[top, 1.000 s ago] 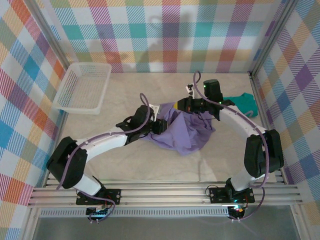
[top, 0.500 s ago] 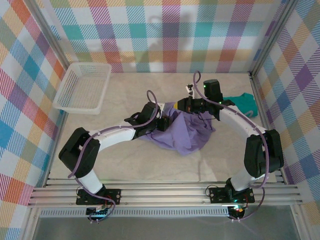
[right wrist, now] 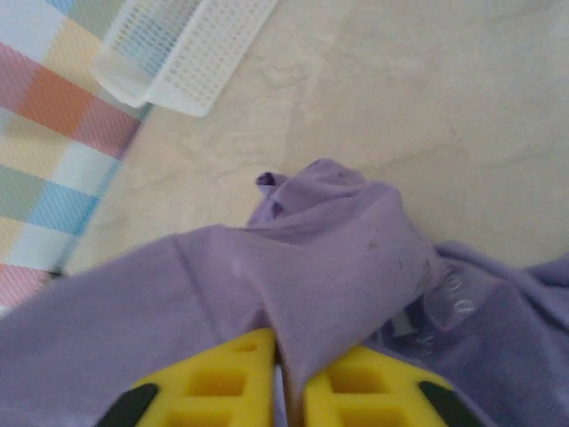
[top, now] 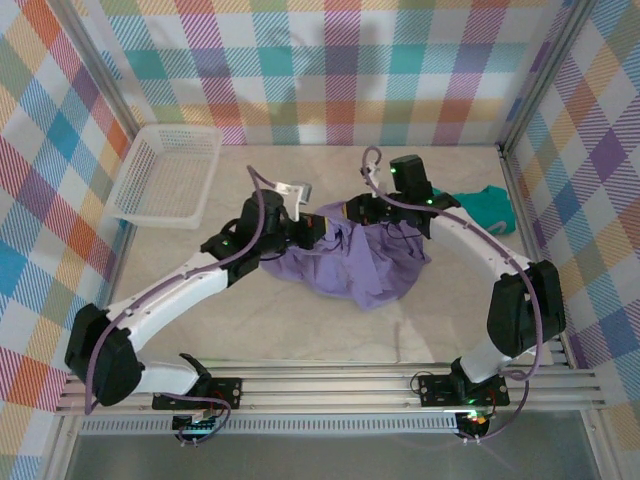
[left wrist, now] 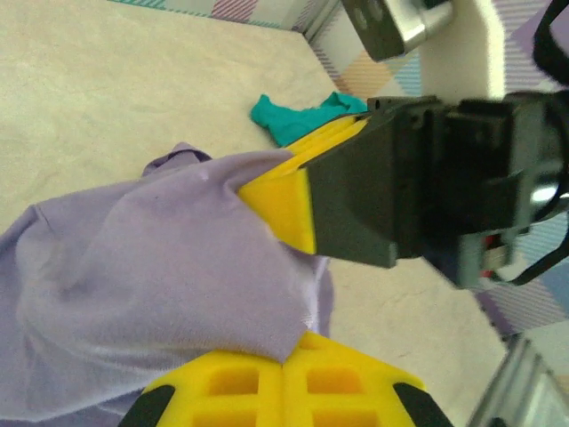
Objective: Fold the inside-out t-shirt
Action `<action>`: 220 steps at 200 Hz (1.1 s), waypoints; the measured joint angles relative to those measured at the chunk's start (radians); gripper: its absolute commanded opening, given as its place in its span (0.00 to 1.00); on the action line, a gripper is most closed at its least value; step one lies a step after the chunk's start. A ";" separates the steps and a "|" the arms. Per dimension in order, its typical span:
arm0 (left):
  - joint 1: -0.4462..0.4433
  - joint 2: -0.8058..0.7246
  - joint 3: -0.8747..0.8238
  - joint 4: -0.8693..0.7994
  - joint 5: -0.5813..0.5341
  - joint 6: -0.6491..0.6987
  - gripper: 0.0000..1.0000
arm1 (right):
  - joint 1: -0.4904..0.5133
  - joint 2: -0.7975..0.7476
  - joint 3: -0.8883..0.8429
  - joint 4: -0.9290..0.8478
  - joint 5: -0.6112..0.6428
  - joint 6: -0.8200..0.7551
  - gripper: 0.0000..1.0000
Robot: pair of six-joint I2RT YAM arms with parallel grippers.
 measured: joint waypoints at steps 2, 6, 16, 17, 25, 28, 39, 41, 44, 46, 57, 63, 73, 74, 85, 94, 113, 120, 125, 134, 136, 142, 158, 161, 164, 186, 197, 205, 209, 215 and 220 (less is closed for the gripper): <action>0.002 -0.003 0.000 -0.002 0.001 -0.002 0.00 | 0.006 0.000 0.005 -0.006 0.014 -0.010 0.23; 0.007 -0.011 0.000 -0.010 0.005 -0.012 0.00 | 0.013 0.000 0.013 -0.015 0.045 -0.014 0.25; 0.016 -0.024 0.000 -0.032 0.009 -0.031 0.00 | 0.033 -0.005 0.023 -0.033 0.114 -0.047 0.29; 0.016 -0.024 0.000 -0.033 0.010 -0.032 0.00 | 0.034 -0.006 0.023 -0.035 0.124 -0.049 0.30; 0.021 -0.030 0.000 -0.050 0.010 -0.044 0.00 | 0.042 -0.018 0.020 -0.049 0.167 -0.063 0.33; 0.022 -0.031 0.000 -0.055 0.010 -0.047 0.00 | 0.044 -0.024 0.016 -0.050 0.181 -0.073 0.34; 0.023 -0.036 0.000 -0.076 0.009 -0.056 0.00 | 0.050 -0.059 -0.010 -0.052 0.217 -0.090 0.38; 0.023 -0.037 0.000 -0.080 0.010 -0.057 0.00 | 0.052 -0.068 -0.016 -0.051 0.221 -0.096 0.39; 0.023 -0.038 0.000 -0.085 0.010 -0.060 0.00 | 0.053 -0.080 -0.026 -0.053 0.225 -0.098 0.40; 0.023 -0.039 0.000 -0.089 0.010 -0.061 0.00 | 0.055 -0.090 -0.034 -0.052 0.229 -0.101 0.41; 0.023 -0.043 0.000 -0.102 0.010 -0.074 0.00 | 0.063 -0.148 -0.083 -0.047 0.236 -0.122 0.44; 0.023 -0.045 0.000 -0.106 0.010 -0.078 0.00 | 0.071 -0.181 -0.112 -0.041 0.236 -0.136 0.45; 0.023 -0.048 0.000 -0.111 0.010 -0.084 0.00 | 0.095 -0.239 -0.160 -0.029 0.232 -0.156 0.48; 0.023 -0.049 0.001 -0.113 0.010 -0.085 0.00 | 0.098 -0.242 -0.164 -0.027 0.232 -0.159 0.48; 0.023 -0.051 0.003 -0.127 0.010 -0.090 0.00 | 0.140 -0.300 -0.217 -0.003 0.219 -0.186 0.51; 0.023 -0.051 0.009 -0.140 0.010 -0.097 0.00 | 0.171 -0.329 -0.249 0.016 0.210 -0.208 0.53; 0.023 -0.051 0.018 -0.159 0.013 -0.101 0.00 | 0.230 -0.339 -0.282 0.061 0.193 -0.244 0.55; 0.023 -0.052 0.023 -0.169 0.015 -0.103 0.00 | 0.241 -0.328 -0.284 0.075 0.192 -0.253 0.56; 0.023 -0.052 0.025 -0.174 0.018 -0.104 0.00 | 0.245 -0.318 -0.284 0.088 0.191 -0.259 0.56; 0.023 -0.053 0.028 -0.177 0.024 -0.104 0.00 | 0.248 -0.292 -0.278 0.104 0.195 -0.269 0.56; 0.023 -0.053 0.028 -0.177 0.025 -0.104 0.00 | 0.248 -0.288 -0.276 0.106 0.196 -0.270 0.56; 0.023 -0.053 0.030 -0.179 0.028 -0.104 0.00 | 0.248 -0.262 -0.266 0.116 0.203 -0.274 0.56; 0.023 -0.055 0.035 -0.193 0.035 -0.104 0.00 | 0.248 -0.196 -0.232 0.133 0.221 -0.293 0.53; 0.023 -0.056 0.038 -0.199 0.037 -0.104 0.00 | 0.248 -0.184 -0.225 0.136 0.223 -0.297 0.51; 0.023 -0.057 0.039 -0.204 0.039 -0.104 0.00 | 0.248 -0.174 -0.219 0.138 0.226 -0.299 0.48; 0.024 -0.076 0.048 -0.238 0.040 -0.104 0.00 | 0.248 -0.121 -0.189 0.147 0.238 -0.330 0.20; 0.029 -0.087 0.058 -0.262 0.031 -0.103 0.00 | 0.246 -0.121 -0.189 0.145 0.235 -0.331 0.11; 0.030 -0.098 0.065 -0.277 0.015 -0.101 0.00 | 0.239 -0.126 -0.189 0.146 0.217 -0.341 0.06; 0.031 -0.104 0.068 -0.284 0.003 -0.100 0.00 | 0.235 -0.128 -0.189 0.146 0.198 -0.341 0.04; 0.033 -0.113 0.072 -0.292 -0.011 -0.095 0.00 | 0.230 -0.134 -0.189 0.144 0.166 -0.342 0.01; 0.035 -0.120 0.075 -0.299 -0.026 -0.091 0.00 | 0.224 -0.139 -0.189 0.142 0.137 -0.343 0.00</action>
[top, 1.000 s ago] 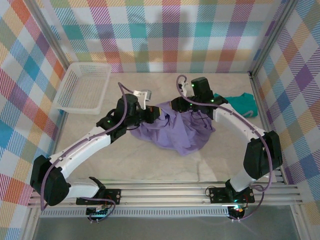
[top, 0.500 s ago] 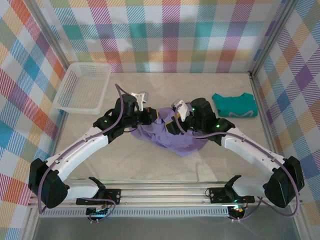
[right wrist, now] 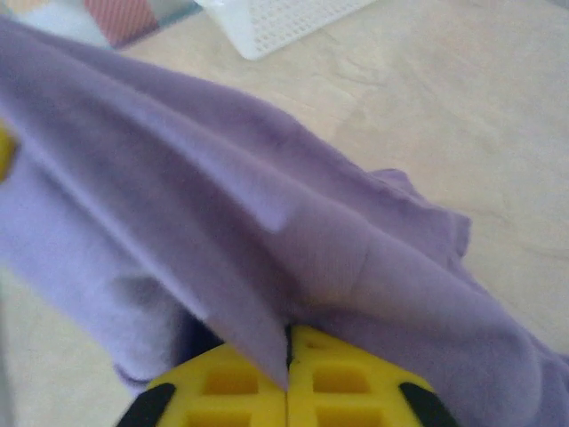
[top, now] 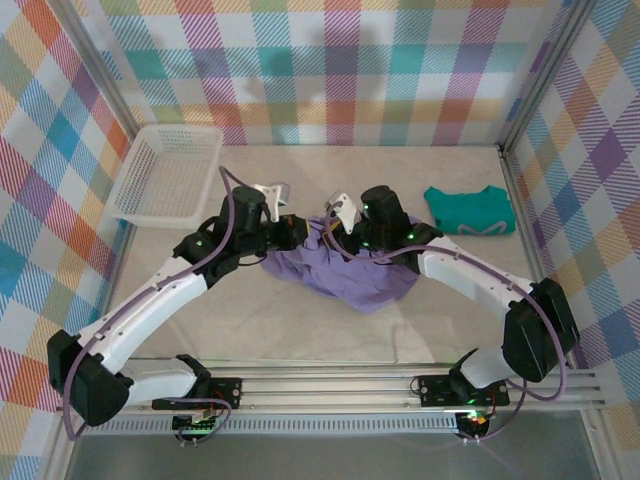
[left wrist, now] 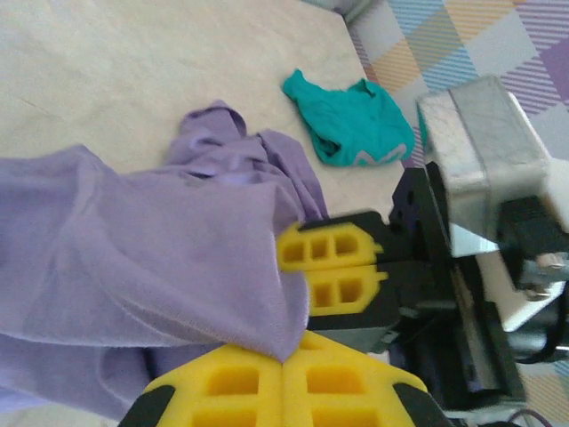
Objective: Fold the inside-out t-shirt
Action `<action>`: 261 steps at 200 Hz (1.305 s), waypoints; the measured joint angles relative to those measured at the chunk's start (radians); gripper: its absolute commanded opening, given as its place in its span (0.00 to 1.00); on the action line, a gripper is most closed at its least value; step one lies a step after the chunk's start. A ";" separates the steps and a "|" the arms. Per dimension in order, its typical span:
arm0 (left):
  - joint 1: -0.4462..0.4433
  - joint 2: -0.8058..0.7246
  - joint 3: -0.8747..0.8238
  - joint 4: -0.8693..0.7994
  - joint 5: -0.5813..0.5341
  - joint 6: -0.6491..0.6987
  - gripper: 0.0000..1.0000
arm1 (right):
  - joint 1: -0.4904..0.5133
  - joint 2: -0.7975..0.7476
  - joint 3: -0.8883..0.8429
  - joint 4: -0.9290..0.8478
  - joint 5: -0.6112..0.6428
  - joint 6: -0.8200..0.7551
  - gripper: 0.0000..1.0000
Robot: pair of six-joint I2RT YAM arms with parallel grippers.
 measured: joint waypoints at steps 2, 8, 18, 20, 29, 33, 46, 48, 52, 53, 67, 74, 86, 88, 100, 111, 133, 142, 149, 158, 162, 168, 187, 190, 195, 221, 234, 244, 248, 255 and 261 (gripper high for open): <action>0.000 -0.003 0.001 -0.002 -0.006 0.003 0.00 | -0.004 -0.002 0.000 0.000 -0.014 0.006 0.00; 0.000 -0.009 0.004 -0.007 -0.024 0.013 0.00 | -0.011 -0.008 0.000 0.000 -0.052 0.007 0.00; 0.000 -0.011 0.010 -0.010 -0.050 0.030 0.00 | -0.021 -0.016 0.002 0.000 -0.116 0.024 0.00; 0.000 -0.011 0.013 -0.011 -0.056 0.037 0.00 | -0.023 -0.016 0.002 0.000 -0.130 0.027 0.00; 0.000 -0.006 0.019 -0.013 -0.078 0.055 0.00 | -0.027 -0.016 0.006 0.000 -0.179 0.044 0.00; 0.000 -0.004 0.020 -0.013 -0.090 0.065 0.00 | -0.029 -0.014 0.009 0.000 -0.200 0.053 0.00; 0.001 0.002 0.021 -0.017 -0.126 0.093 0.00 | -0.038 -0.013 0.011 0.003 -0.258 0.088 0.00; 0.000 0.003 0.021 -0.018 -0.132 0.097 0.00 | -0.040 -0.013 0.011 0.005 -0.268 0.098 0.00; 0.001 0.005 0.021 -0.019 -0.142 0.105 0.00 | -0.044 -0.012 0.012 0.008 -0.287 0.111 0.00; 0.001 0.006 0.021 -0.019 -0.144 0.106 0.00 | -0.044 -0.012 0.012 0.009 -0.290 0.114 0.00; 0.001 0.012 0.018 -0.021 -0.163 0.127 0.06 | -0.059 -0.008 0.013 0.031 -0.348 0.171 0.00; 0.001 0.012 0.013 -0.017 -0.164 0.135 0.08 | -0.072 -0.004 0.013 0.047 -0.374 0.204 0.00; 0.001 0.011 0.001 0.001 -0.162 0.147 0.13 | -0.093 0.005 0.014 0.071 -0.408 0.254 0.00; 0.001 0.011 -0.001 0.003 -0.160 0.150 0.14 | -0.097 0.007 0.014 0.073 -0.413 0.264 0.00; 0.002 0.011 -0.018 0.017 -0.152 0.153 0.19 | -0.110 0.017 0.014 0.088 -0.435 0.302 0.00; 0.003 0.011 -0.033 0.026 -0.142 0.150 0.23 | -0.122 0.025 0.015 0.100 -0.449 0.336 0.00; 0.003 0.011 -0.068 0.039 -0.110 0.146 0.32 | -0.130 0.036 0.015 0.113 -0.465 0.376 0.00; 0.003 0.011 -0.082 0.046 -0.095 0.146 0.35 | -0.132 0.038 0.015 0.114 -0.469 0.389 0.00; 0.003 0.011 -0.091 0.048 -0.086 0.145 0.38 | -0.134 0.038 0.015 0.115 -0.471 0.395 0.00; 0.003 0.011 -0.098 0.048 -0.074 0.141 0.41 | -0.135 0.039 0.015 0.117 -0.471 0.402 0.00; 0.003 0.011 -0.101 0.051 -0.070 0.144 0.42 | -0.136 0.039 0.015 0.118 -0.471 0.405 0.00; 0.003 0.011 -0.106 0.055 -0.061 0.142 0.44 | -0.137 0.039 0.015 0.119 -0.471 0.409 0.00; 0.003 0.012 -0.119 0.078 -0.043 0.137 0.45 | -0.141 0.039 0.015 0.122 -0.471 0.422 0.00; 0.003 0.014 -0.121 0.079 -0.040 0.137 0.45 | -0.141 0.039 0.015 0.122 -0.471 0.423 0.00; 0.003 0.017 -0.121 0.082 -0.035 0.137 0.45 | -0.142 0.039 0.015 0.125 -0.471 0.424 0.00; 0.003 0.055 -0.121 0.113 -0.011 0.138 0.45 | -0.142 0.039 0.015 0.130 -0.471 0.430 0.00; 0.003 0.081 -0.120 0.122 -0.002 0.138 0.44 | -0.142 0.039 0.015 0.132 -0.471 0.431 0.00; 0.003 0.103 -0.119 0.128 0.003 0.139 0.42 | -0.142 0.039 0.015 0.132 -0.471 0.431 0.00; 0.003 0.111 -0.118 0.129 0.004 0.142 0.42 | -0.142 0.039 0.015 0.132 -0.471 0.431 0.00; 0.003 0.121 -0.117 0.129 0.005 0.142 0.39 | -0.142 0.039 0.015 0.132 -0.471 0.431 0.00; 0.003 0.130 -0.116 0.129 0.006 0.145 0.35 | -0.142 0.039 0.015 0.132 -0.471 0.430 0.00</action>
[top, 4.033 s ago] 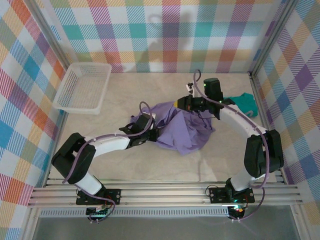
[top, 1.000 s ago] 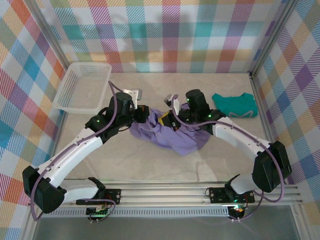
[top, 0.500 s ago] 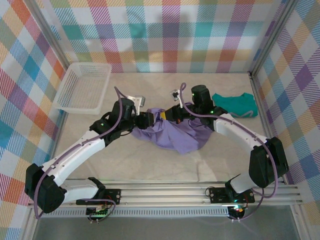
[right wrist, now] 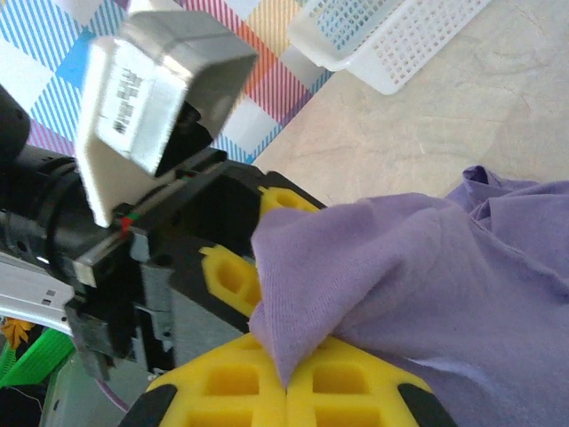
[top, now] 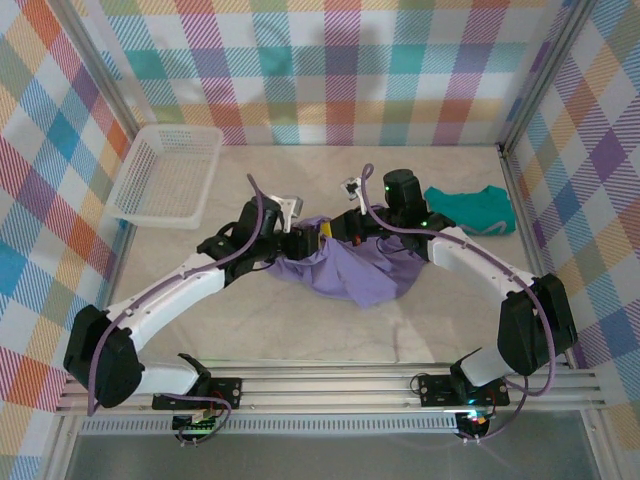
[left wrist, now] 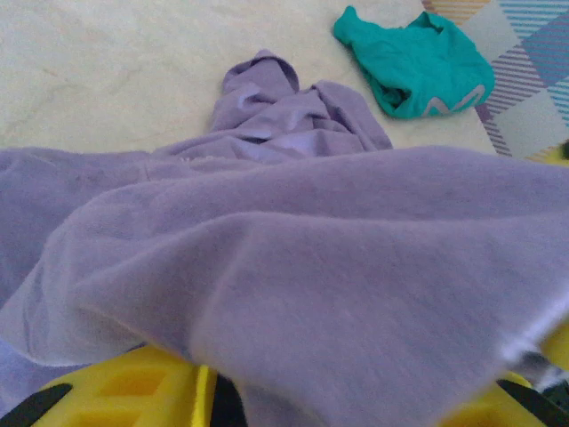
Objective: Fold the inside-out t-shirt
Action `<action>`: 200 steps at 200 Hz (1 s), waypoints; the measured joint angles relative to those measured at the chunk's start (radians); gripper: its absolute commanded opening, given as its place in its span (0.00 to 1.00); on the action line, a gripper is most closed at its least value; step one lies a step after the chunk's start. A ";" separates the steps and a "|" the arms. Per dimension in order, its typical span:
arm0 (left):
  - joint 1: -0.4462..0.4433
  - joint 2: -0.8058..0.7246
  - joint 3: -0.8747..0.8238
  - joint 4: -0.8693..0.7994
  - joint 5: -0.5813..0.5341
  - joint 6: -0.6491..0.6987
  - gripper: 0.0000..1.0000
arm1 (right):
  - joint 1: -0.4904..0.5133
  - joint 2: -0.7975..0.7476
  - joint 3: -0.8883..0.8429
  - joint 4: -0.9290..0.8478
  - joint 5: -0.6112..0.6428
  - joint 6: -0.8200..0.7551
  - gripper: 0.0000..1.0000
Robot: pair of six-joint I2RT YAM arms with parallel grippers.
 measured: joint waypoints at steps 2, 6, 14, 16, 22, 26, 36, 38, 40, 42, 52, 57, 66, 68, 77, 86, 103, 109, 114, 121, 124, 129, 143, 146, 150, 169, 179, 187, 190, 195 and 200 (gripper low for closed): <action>0.000 0.002 0.000 0.000 0.000 -0.002 0.33 | 0.000 0.000 0.000 0.000 0.000 0.000 0.00; 0.000 0.006 0.002 0.000 0.000 0.003 0.30 | -0.001 0.000 0.000 0.000 0.000 0.000 0.00; 0.000 0.013 0.004 0.000 -0.001 0.001 0.25 | -0.002 0.000 0.000 0.000 0.000 0.000 0.00; 0.000 0.014 0.004 0.000 -0.002 0.001 0.23 | -0.003 0.000 0.000 0.000 0.000 -0.001 0.00; 0.000 0.015 0.005 0.001 -0.004 -0.001 0.19 | -0.005 0.000 0.000 -0.001 0.001 -0.002 0.00; 0.000 0.015 0.005 0.001 -0.004 0.004 0.17 | -0.006 0.000 0.000 -0.002 0.002 -0.005 0.00; 0.000 0.015 0.009 0.002 -0.009 0.002 0.14 | -0.010 0.000 0.000 -0.010 0.006 -0.017 0.00; 0.000 0.015 0.010 0.003 -0.010 0.005 0.14 | -0.011 0.000 0.000 -0.013 0.008 -0.019 0.00; 0.000 0.015 0.010 0.004 -0.010 0.004 0.14 | -0.011 0.000 0.000 -0.016 0.008 -0.021 0.00; 0.000 0.015 0.011 0.005 -0.011 0.003 0.13 | -0.011 0.000 0.000 -0.019 0.011 -0.027 0.00; 0.001 0.014 0.014 0.007 -0.015 0.004 0.12 | -0.012 0.000 0.000 -0.038 0.024 -0.051 0.00; 0.002 0.014 0.015 0.008 -0.016 0.004 0.11 | -0.012 0.000 0.000 -0.048 0.031 -0.066 0.00; 0.003 0.013 0.016 0.012 -0.016 0.004 0.12 | -0.012 -0.002 0.000 -0.063 0.041 -0.090 0.00; 0.004 0.013 0.016 0.014 -0.017 0.004 0.12 | -0.012 -0.002 0.000 -0.068 0.043 -0.095 0.00; 0.005 0.013 0.016 0.019 -0.019 0.005 0.14 | -0.012 -0.006 -0.003 -0.074 0.048 -0.117 0.00; 0.006 0.013 0.016 0.024 -0.019 0.004 0.14 | -0.012 -0.015 -0.010 -0.075 0.049 -0.132 0.00; 0.006 0.013 0.017 0.026 -0.019 0.005 0.14 | -0.012 -0.036 -0.029 -0.071 0.041 -0.148 0.00; 0.006 0.013 0.017 0.026 -0.018 0.005 0.14 | -0.012 -0.042 -0.035 -0.070 0.036 -0.149 0.00; 0.006 0.013 0.018 0.026 -0.018 0.005 0.14 | -0.012 -0.047 -0.039 -0.068 0.032 -0.151 0.00; 0.006 0.013 0.019 0.026 -0.018 0.005 0.15 | -0.012 -0.052 -0.042 -0.067 0.026 -0.155 0.00; 0.007 0.013 0.021 0.026 -0.018 0.005 0.15 | -0.012 -0.053 -0.043 -0.067 0.025 -0.157 0.00; 0.007 0.014 0.023 0.026 -0.016 0.005 0.15 | -0.012 -0.056 -0.045 -0.066 0.023 -0.160 0.00; 0.009 0.020 0.039 0.027 -0.011 0.005 0.14 | -0.012 -0.060 -0.050 -0.061 0.014 -0.168 0.00; 0.009 0.021 0.042 0.027 -0.010 0.005 0.13 | -0.012 -0.061 -0.051 -0.059 0.012 -0.169 0.00; 0.010 0.024 0.048 0.028 -0.009 0.005 0.12 | -0.012 -0.061 -0.053 -0.056 0.010 -0.171 0.00; 0.011 0.032 0.062 0.028 -0.002 0.004 0.02 | -0.012 -0.061 -0.061 -0.053 0.009 -0.176 0.00; 0.011 0.032 0.064 0.028 0.008 0.011 0.00 | -0.012 -0.061 -0.062 -0.061 0.024 -0.182 0.00; 0.013 0.031 0.067 0.027 0.021 0.007 0.00 | -0.012 -0.061 -0.062 -0.074 0.056 -0.188 0.00; 0.013 0.031 0.068 0.027 0.027 0.007 0.00 | -0.012 -0.062 -0.062 -0.084 0.080 -0.191 0.00; 0.016 0.027 0.068 0.027 0.041 0.005 0.00 | -0.011 -0.063 -0.061 -0.098 0.114 -0.193 0.00; 0.018 0.023 0.068 0.024 0.053 0.004 0.00 | -0.011 -0.063 -0.058 -0.118 0.150 -0.194 0.03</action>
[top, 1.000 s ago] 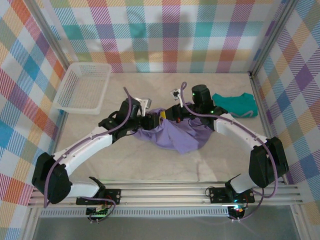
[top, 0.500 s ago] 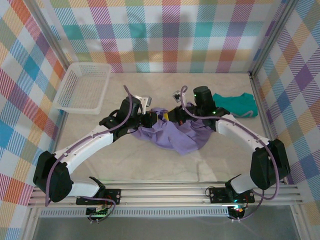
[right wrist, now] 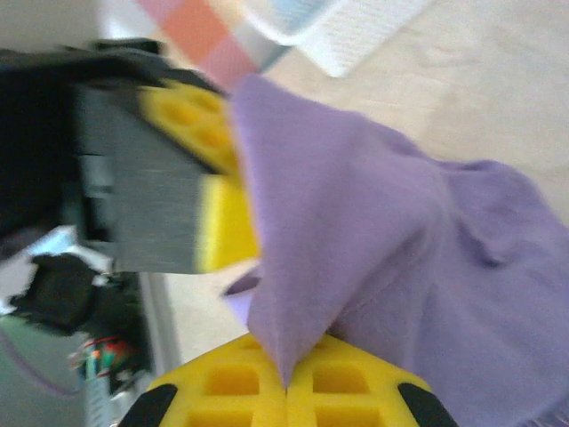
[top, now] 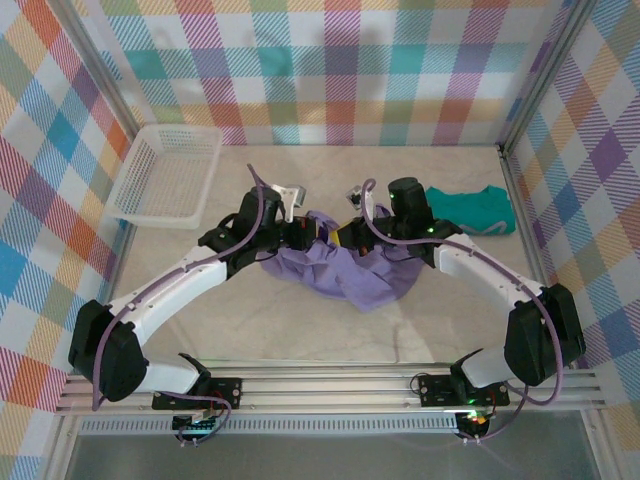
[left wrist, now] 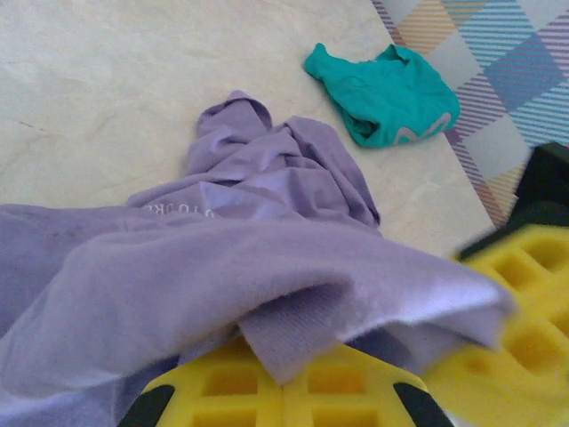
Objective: Fold the inside-out t-shirt
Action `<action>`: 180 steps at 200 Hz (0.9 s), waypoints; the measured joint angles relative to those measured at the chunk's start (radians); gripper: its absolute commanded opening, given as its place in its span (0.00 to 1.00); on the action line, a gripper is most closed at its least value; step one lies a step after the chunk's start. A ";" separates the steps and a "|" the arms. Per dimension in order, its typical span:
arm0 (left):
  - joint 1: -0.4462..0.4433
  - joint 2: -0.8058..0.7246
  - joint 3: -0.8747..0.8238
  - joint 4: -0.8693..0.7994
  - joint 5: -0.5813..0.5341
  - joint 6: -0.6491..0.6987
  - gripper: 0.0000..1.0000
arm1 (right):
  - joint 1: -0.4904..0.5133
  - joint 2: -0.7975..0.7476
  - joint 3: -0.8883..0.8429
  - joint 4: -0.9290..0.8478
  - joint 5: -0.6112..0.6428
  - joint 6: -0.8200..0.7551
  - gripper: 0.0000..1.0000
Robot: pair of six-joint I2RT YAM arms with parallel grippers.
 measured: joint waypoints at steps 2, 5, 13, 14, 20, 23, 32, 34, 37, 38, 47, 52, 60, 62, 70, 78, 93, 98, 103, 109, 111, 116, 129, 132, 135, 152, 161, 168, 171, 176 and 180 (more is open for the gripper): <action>0.001 -0.004 0.000 -0.003 0.007 -0.001 0.00 | 0.000 0.000 0.002 -0.009 0.018 0.000 0.03; 0.004 -0.009 0.000 -0.003 0.018 -0.004 0.00 | 0.000 0.000 0.005 -0.022 0.045 0.000 0.04; 0.014 -0.027 -0.001 -0.003 0.050 -0.014 0.00 | -0.001 0.002 0.016 -0.061 0.113 0.000 0.05; 0.016 -0.032 -0.001 -0.003 0.056 -0.017 0.00 | -0.001 0.003 0.019 -0.066 0.123 0.000 0.06; 0.026 -0.053 -0.003 0.003 0.087 -0.033 0.00 | -0.001 0.005 0.029 -0.087 0.162 0.000 0.08; 0.030 -0.064 -0.005 0.006 0.105 -0.045 0.00 | -0.001 0.007 0.034 -0.094 0.178 0.000 0.09; 0.047 -0.100 -0.015 0.026 0.162 -0.080 0.00 | 0.000 0.010 0.048 -0.101 0.207 -0.002 0.12; 0.050 -0.108 -0.017 0.028 0.177 -0.085 0.00 | 0.001 0.011 0.051 -0.101 0.212 -0.003 0.12; 0.054 -0.117 -0.019 0.032 0.195 -0.101 0.00 | 0.002 0.011 0.056 -0.101 0.216 -0.002 0.13; 0.056 -0.121 -0.020 0.035 0.203 -0.108 0.00 | 0.003 0.011 0.059 -0.100 0.219 -0.003 0.13; 0.064 -0.138 -0.024 0.043 0.249 -0.138 0.00 | 0.018 0.011 0.073 -0.101 0.230 -0.005 0.16; 0.068 -0.143 -0.025 0.048 0.270 -0.158 0.00 | 0.024 0.011 0.079 -0.101 0.238 -0.006 0.17; 0.074 -0.148 -0.025 0.052 0.295 -0.178 0.00 | 0.028 0.011 0.085 -0.108 0.253 -0.008 0.20; 0.075 -0.148 -0.025 0.053 0.301 -0.183 0.00 | 0.028 0.011 0.086 -0.110 0.257 -0.009 0.21; 0.079 -0.150 -0.025 0.052 0.315 -0.198 0.00 | 0.027 0.011 0.087 -0.125 0.280 -0.008 0.23; 0.082 -0.150 -0.025 0.051 0.328 -0.213 0.00 | 0.025 0.011 0.089 -0.148 0.306 -0.010 0.27; 0.088 -0.150 -0.026 0.050 0.342 -0.241 0.00 | 0.025 0.011 0.097 -0.204 0.365 -0.011 0.32; 0.090 -0.150 -0.026 0.050 0.348 -0.250 0.00 | 0.026 0.011 0.100 -0.222 0.385 -0.012 0.34; 0.090 -0.150 -0.026 0.050 0.350 -0.260 0.00 | 0.027 0.008 0.103 -0.238 0.404 -0.017 0.36; 0.091 -0.150 -0.026 0.050 0.352 -0.268 0.00 | 0.032 0.002 0.103 -0.251 0.423 -0.026 0.38; 0.091 -0.149 -0.026 0.050 0.352 -0.272 0.00 | 0.034 -0.003 0.102 -0.254 0.428 -0.026 0.39; 0.091 -0.149 -0.026 0.050 0.352 -0.278 0.00 | 0.037 -0.014 0.097 -0.260 0.439 -0.036 0.40; 0.092 -0.149 -0.026 0.050 0.351 -0.292 0.00 | 0.056 -0.076 0.056 -0.249 0.446 -0.065 0.43; 0.092 -0.149 -0.026 0.050 0.351 -0.294 0.00 | 0.063 -0.095 0.042 -0.243 0.446 -0.073 0.44; 0.092 -0.149 -0.026 0.050 0.351 -0.296 0.00 | 0.070 -0.114 0.028 -0.240 0.443 -0.082 0.44; 0.093 -0.149 -0.026 0.050 0.351 -0.305 0.00 | 0.121 -0.225 -0.049 -0.211 0.410 -0.124 0.46; 0.093 -0.149 -0.026 0.050 0.351 -0.312 0.00 | 0.154 -0.260 -0.075 -0.190 0.393 -0.149 0.47; 0.093 -0.149 -0.026 0.050 0.351 -0.315 0.00 | 0.177 -0.268 -0.083 -0.179 0.384 -0.167 0.49; 0.093 -0.149 -0.026 0.050 0.351 -0.315 0.00 | 0.186 -0.268 -0.085 -0.173 0.381 -0.175 0.49; 0.093 -0.149 -0.026 0.050 0.351 -0.316 0.00 | 0.205 -0.263 -0.086 -0.164 0.379 -0.190 0.49; 0.093 -0.149 -0.026 0.050 0.351 -0.317 0.00 | 0.222 -0.255 -0.086 -0.155 0.378 -0.201 0.49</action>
